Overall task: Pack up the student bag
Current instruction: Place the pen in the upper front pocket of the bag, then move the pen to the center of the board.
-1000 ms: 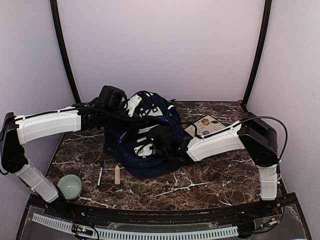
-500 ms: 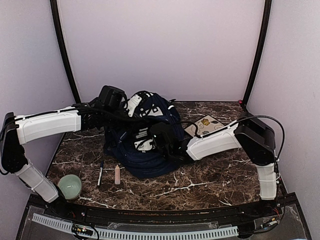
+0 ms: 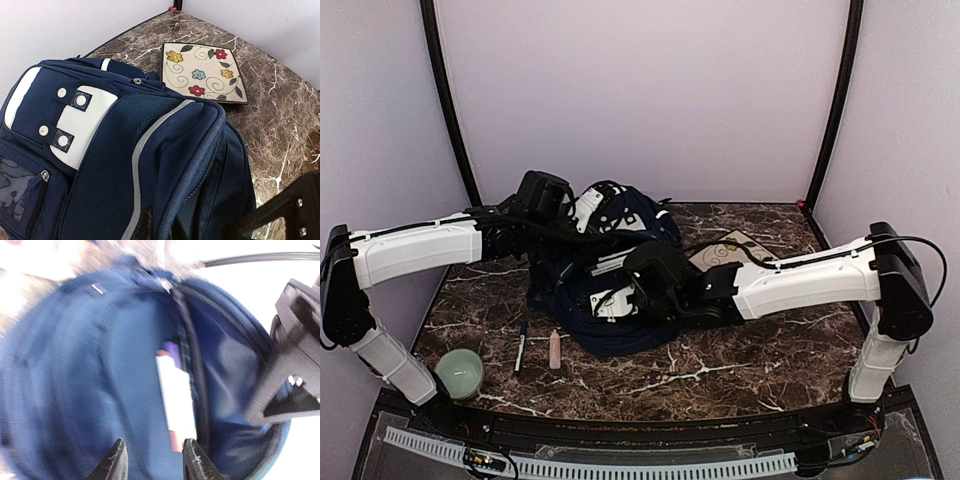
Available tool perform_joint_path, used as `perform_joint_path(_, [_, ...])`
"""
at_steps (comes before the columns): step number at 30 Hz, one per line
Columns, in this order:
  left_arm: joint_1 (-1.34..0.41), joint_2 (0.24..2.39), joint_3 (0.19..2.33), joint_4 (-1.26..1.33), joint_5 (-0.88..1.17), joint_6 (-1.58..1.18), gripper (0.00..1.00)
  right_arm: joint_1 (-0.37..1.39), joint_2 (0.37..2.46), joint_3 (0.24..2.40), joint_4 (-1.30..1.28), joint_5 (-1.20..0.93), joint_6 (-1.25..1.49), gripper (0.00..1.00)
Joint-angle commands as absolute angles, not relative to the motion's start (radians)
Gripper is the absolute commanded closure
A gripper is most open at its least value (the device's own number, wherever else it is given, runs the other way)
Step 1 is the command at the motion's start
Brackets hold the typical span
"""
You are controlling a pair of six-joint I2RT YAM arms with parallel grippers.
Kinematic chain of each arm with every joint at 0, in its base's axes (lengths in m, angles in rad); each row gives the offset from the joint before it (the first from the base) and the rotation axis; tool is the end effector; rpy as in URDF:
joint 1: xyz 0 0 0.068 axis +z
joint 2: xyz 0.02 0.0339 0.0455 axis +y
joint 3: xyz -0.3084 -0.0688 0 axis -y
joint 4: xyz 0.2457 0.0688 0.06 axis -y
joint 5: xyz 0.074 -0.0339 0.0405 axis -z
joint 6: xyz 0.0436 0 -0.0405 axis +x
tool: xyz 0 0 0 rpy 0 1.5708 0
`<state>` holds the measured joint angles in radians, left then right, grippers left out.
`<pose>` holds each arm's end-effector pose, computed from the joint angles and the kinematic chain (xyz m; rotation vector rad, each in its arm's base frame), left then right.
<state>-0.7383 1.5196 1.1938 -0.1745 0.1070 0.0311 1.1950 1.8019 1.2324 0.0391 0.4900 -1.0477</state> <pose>0.2625 -0.2452 0.3434 0.8549 1.9329 -0.5399 0.1758 0.3896 0.2749 -1.7097 1.1489 -0.4225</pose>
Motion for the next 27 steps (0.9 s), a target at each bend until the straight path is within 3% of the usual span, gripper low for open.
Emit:
perform_joint_path(1, [-0.741,1.442,1.192,-0.119,0.115,0.035,0.99,1.201,1.760,1.357,-0.352,0.182,-0.704,0.61])
perform_joint_path(8, [-0.740,1.446,1.198,-0.125,0.119,0.037,0.99,1.214,1.793,1.417,-0.406,-0.124,-0.509,0.69])
perform_joint_path(14, [-0.740,1.459,1.214,-0.141,0.125,0.035,0.99,1.284,1.951,1.488,-0.329,-0.079,-0.452,0.75])
perform_joint_path(21, [-0.739,1.433,1.218,-0.166,0.134,0.026,0.99,1.348,2.213,1.748,-0.318,0.064,-0.296,0.79])
perform_joint_path(24, [-0.739,1.420,1.214,-0.174,0.131,0.025,0.99,1.348,2.292,1.826,-0.314,0.072,-0.247,0.77])
perform_joint_path(27, [-0.740,1.411,1.208,-0.174,0.140,0.019,0.99,1.348,2.335,1.859,-0.300,0.097,-0.199,0.67])
